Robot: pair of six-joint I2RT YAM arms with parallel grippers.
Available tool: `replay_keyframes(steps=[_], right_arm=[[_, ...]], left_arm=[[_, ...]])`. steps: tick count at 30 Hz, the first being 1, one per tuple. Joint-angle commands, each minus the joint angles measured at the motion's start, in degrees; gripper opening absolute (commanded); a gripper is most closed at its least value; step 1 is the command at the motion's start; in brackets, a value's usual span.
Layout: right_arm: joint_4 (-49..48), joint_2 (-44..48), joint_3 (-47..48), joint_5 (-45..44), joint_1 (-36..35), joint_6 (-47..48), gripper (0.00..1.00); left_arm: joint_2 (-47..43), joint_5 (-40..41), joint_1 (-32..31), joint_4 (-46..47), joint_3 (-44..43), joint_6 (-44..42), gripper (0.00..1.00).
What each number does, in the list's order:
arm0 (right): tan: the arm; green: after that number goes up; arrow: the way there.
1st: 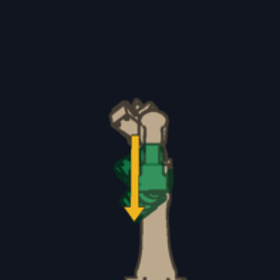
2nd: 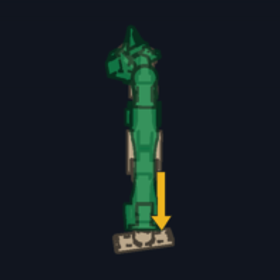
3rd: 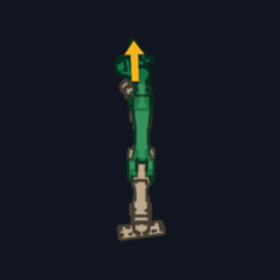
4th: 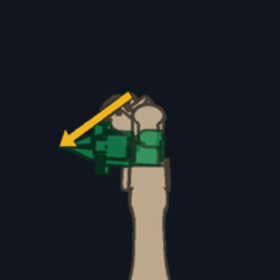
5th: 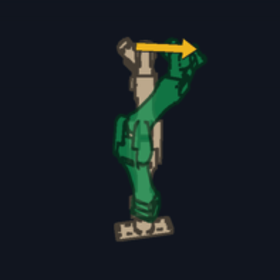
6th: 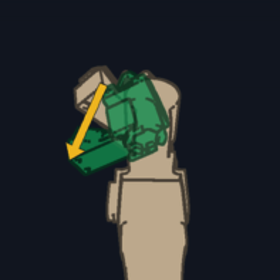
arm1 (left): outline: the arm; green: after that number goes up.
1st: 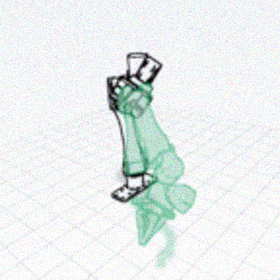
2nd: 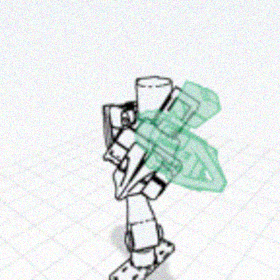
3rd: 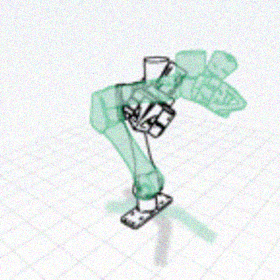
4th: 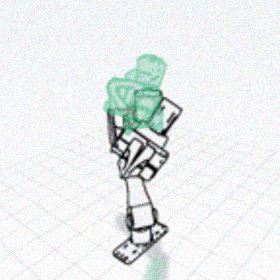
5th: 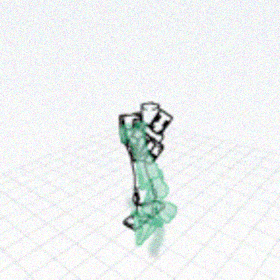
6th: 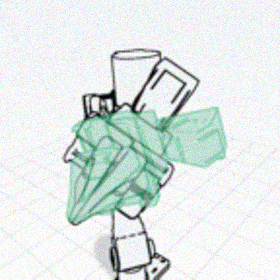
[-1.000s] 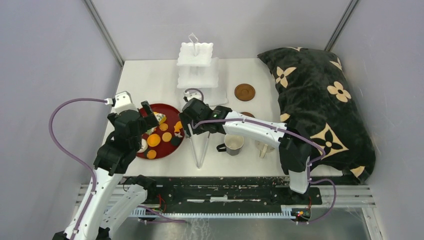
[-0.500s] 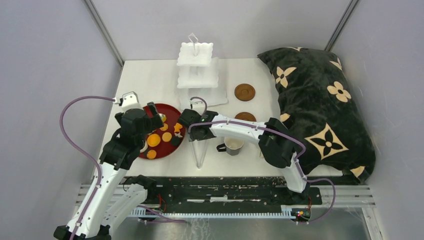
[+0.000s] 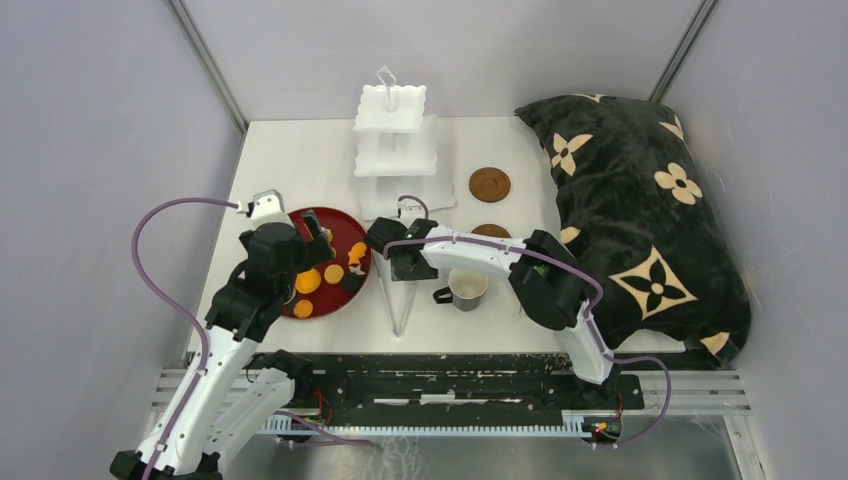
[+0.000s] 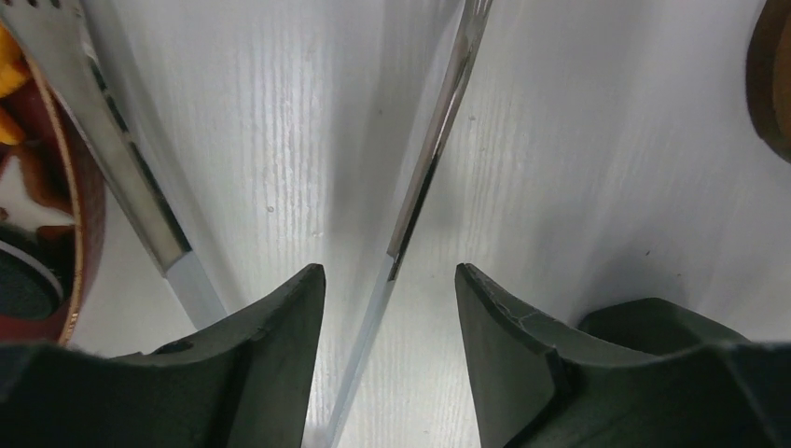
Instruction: Serve the afternoon tea
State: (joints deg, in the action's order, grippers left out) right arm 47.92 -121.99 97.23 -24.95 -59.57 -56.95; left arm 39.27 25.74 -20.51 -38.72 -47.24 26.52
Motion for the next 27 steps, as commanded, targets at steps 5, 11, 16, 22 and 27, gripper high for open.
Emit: replay_keyframes(steps=[5,11,16,22,27], right_arm=[[-3.4,-1.5,-2.3,3.0,0.3,0.0,0.53],[-6.3,-1.7,-3.3,3.5,0.5,4.2,0.29],[-5.7,-0.5,-4.4,1.0,0.8,8.2,0.16],[-6.4,2.5,-8.4,-2.9,0.9,15.2,0.05],[-8.6,2.2,-10.1,-3.2,1.3,21.3,0.06]], left_arm=[[-1.0,-1.4,-0.2,4.4,1.3,2.0,0.99],[-1.0,-1.1,-0.2,4.5,1.3,2.0,0.99],[-0.7,-1.7,-0.2,4.7,1.0,2.3,0.99],[-0.5,-1.8,-0.2,5.2,1.4,2.1,0.99],[0.2,-2.3,-0.2,5.5,1.2,1.9,0.99]])
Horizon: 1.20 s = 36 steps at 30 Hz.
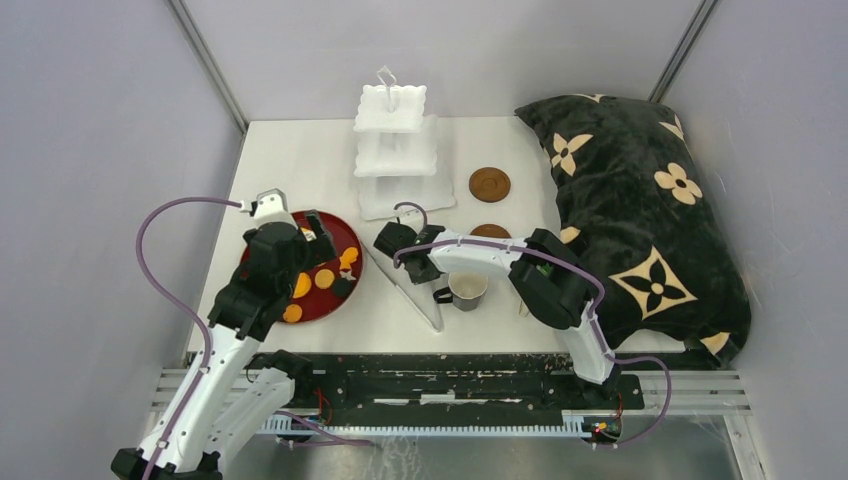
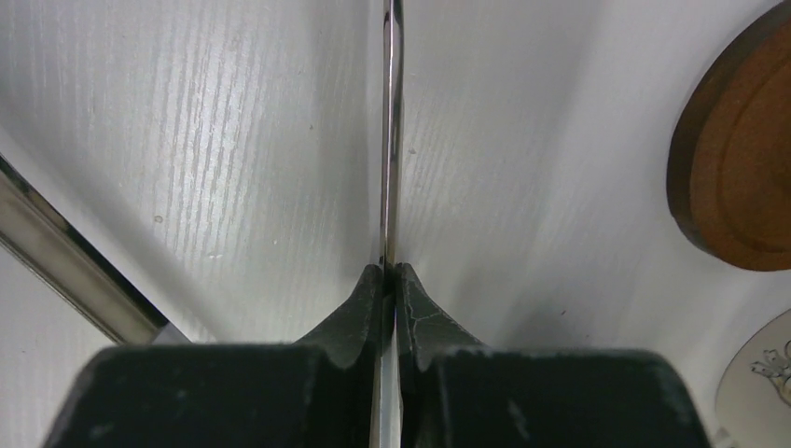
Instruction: Serve the afternoon tea
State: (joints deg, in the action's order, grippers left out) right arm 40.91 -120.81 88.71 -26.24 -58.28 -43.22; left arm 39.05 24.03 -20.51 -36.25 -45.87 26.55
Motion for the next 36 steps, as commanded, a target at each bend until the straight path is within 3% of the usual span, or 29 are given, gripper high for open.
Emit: replay_keyframes(steps=[1,7,13,15,20,23,31,36], right_arm=[[-2.1,0.7,-1.6,-1.2,0.4,8.5,0.06],[-6.5,0.1,0.0,0.0,1.2,13.9,0.12],[-7.8,1.4,2.1,-0.4,3.8,16.8,0.29],[-7.7,3.2,1.7,2.1,5.5,16.9,0.41],[-10.9,10.0,-3.0,8.6,7.0,17.7,0.89],[-14.1,12.1,-6.3,15.7,7.0,17.5,0.99],[-20.6,12.5,-13.7,22.9,5.4,17.3,1.0],[-17.2,9.5,-11.8,22.2,4.1,19.0,0.99]], left_arm=[[0.6,-0.7,-0.2,2.9,-0.2,1.9,0.99],[1.1,-0.1,-0.2,2.5,-0.6,2.1,0.99],[2.6,0.5,-0.2,1.6,-1.5,2.8,0.99],[3.1,0.5,-0.2,1.6,-1.6,2.9,0.99],[4.6,0.9,-0.2,2.3,-1.9,2.8,0.99],[6.1,1.9,-0.2,2.5,-2.3,2.8,0.99],[9.0,1.4,-0.2,2.1,-3.5,3.6,0.99],[10.0,2.0,-0.2,2.3,-4.1,3.3,0.99]])
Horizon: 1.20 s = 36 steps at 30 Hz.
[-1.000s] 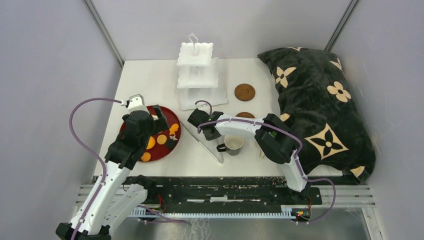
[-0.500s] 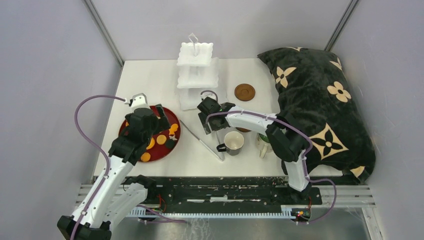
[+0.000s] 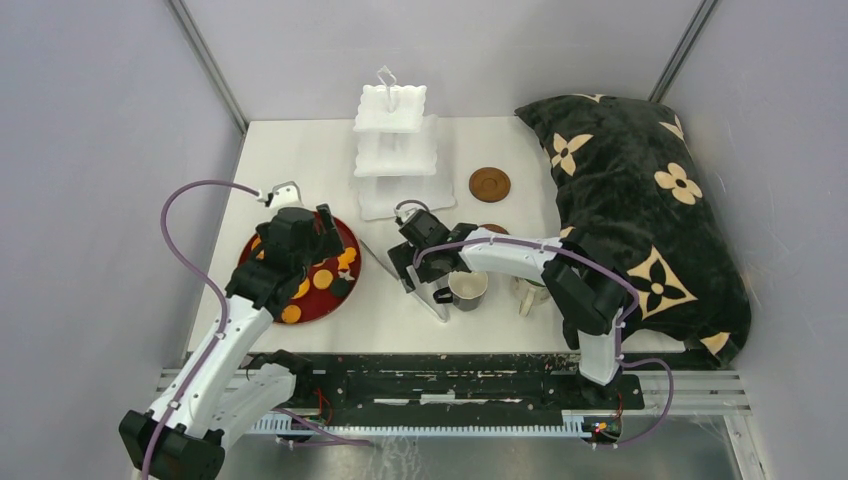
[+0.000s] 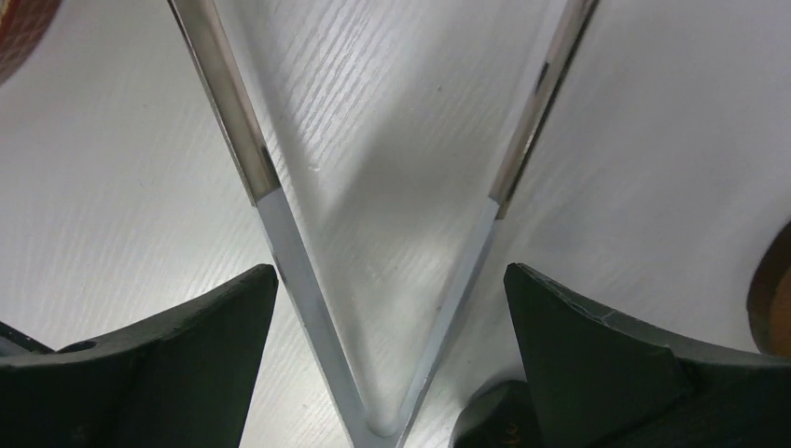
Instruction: Serve the afternoon tea
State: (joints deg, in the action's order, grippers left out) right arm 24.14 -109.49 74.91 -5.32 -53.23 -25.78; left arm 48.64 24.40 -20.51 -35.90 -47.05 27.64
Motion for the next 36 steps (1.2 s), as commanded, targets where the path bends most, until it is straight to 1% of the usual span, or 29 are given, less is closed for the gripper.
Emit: replay_keyframes(steps=[1,6,11,12,13,15,17,22,27,29,31,36], right_arm=[[-0.3,-2.4,1.9,0.7,-1.3,2.0,1.0],[0.4,-4.2,2.8,-3.8,-3.0,3.3,0.99],[-1.0,-5.7,2.9,-7.8,-3.1,1.2,1.0],[-1.4,-6.0,2.8,-8.6,-3.0,0.4,0.98],[-1.7,-6.1,2.6,-9.4,-3.0,-0.3,0.95],[-1.9,-6.2,2.5,-10.7,-3.1,-1.8,0.82],[-2.3,-5.7,1.9,-10.9,-3.1,-2.5,0.74],[-5.1,-3.0,0.0,-9.3,-3.1,-1.8,0.61],[-6.2,-2.1,0.1,-5.0,-3.3,-1.0,0.52],[-6.1,-2.0,0.7,-4.7,-3.7,-1.9,0.41],[-5.8,-1.9,1.5,-5.6,-4.4,-3.4,0.32],[-7.3,-3.5,3.1,-7.3,-5.6,-6.3,0.27]], left_arm=[[0.6,1.8,-0.2,2.1,-3.0,2.3,0.99],[2.2,-0.6,-0.2,2.2,-3.7,1.8,0.99],[3.0,-0.7,-0.2,2.3,-3.9,2.5,0.99],[3.0,-0.6,-0.2,2.3,-4.0,2.5,0.99],[2.9,-0.4,-0.2,2.3,-4.1,2.5,0.99],[2.6,-0.4,-0.2,2.2,-4.3,2.2,0.99],[2.7,-1.3,-0.2,1.9,-4.7,2.0,0.99],[2.9,-1.0,-0.2,1.1,-4.9,1.9,0.99],[2.2,-1.7,-0.2,0.5,-4.8,2.2,0.99],[1.8,-1.7,-0.2,0.2,-4.4,2.3,0.99],[1.6,-1.6,-0.2,-0.4,-4.3,2.4,0.99],[0.8,-1.5,-0.2,-2.5,-4.9,2.1,0.99]])
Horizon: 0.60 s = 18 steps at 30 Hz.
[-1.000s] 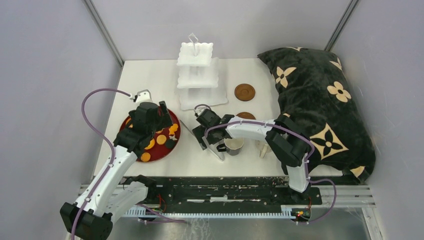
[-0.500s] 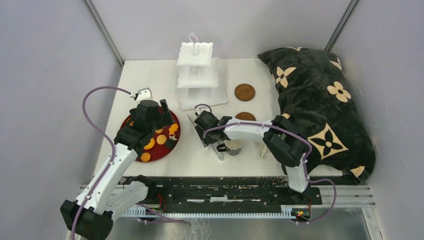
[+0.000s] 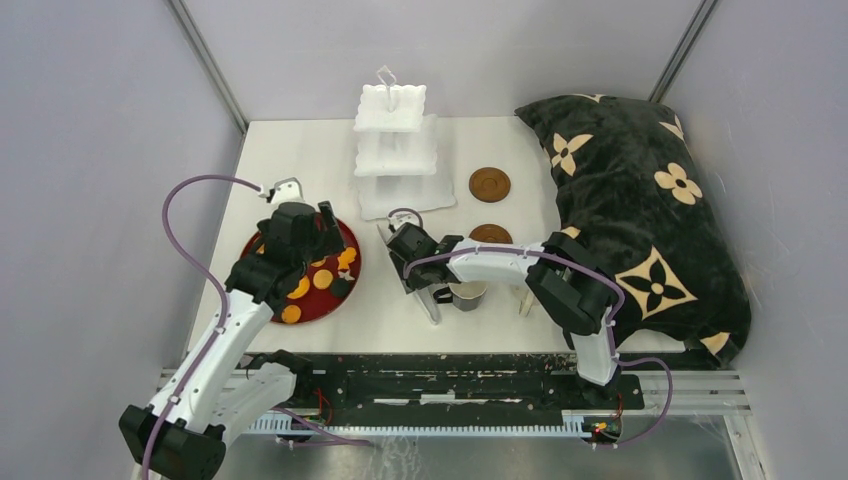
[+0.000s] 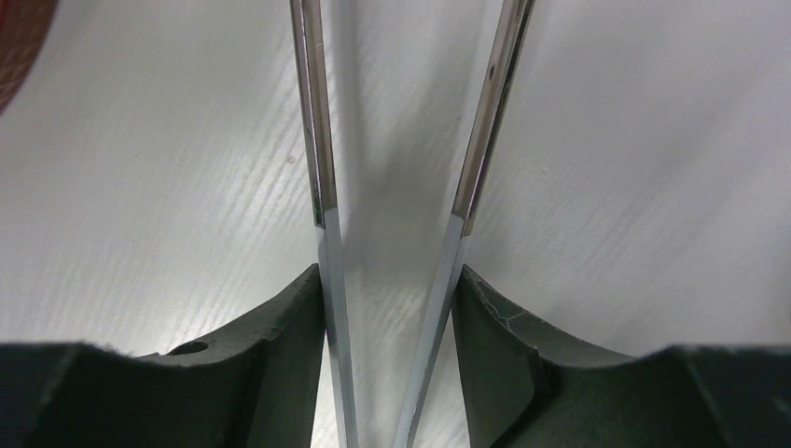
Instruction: Serve the afternoon tea
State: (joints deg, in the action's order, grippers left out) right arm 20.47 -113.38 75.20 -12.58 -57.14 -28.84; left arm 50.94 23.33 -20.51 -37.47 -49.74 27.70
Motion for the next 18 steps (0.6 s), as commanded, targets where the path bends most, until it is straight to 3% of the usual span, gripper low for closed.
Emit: replay_keyframes(steps=[1,12,13,18], right_arm=[[-4.1,0.2,3.0,-0.6,-2.4,-2.9,0.27],[-1.5,-2.1,7.0,-3.4,-4.9,-1.9,0.27],[-1.5,-2.3,7.2,-3.5,-5.0,-1.8,0.3],[-0.3,-3.0,9.7,-4.3,-5.5,-2.5,0.67]], left_arm=[[-1.9,-0.2,-0.2,-1.5,-2.4,2.0,0.99],[-4.3,0.3,-0.2,-1.1,-1.5,2.0,0.99],[-4.1,0.2,-0.2,-1.0,-1.4,1.8,0.99],[-3.2,-0.8,-0.2,-0.2,-0.4,1.0,0.99]])
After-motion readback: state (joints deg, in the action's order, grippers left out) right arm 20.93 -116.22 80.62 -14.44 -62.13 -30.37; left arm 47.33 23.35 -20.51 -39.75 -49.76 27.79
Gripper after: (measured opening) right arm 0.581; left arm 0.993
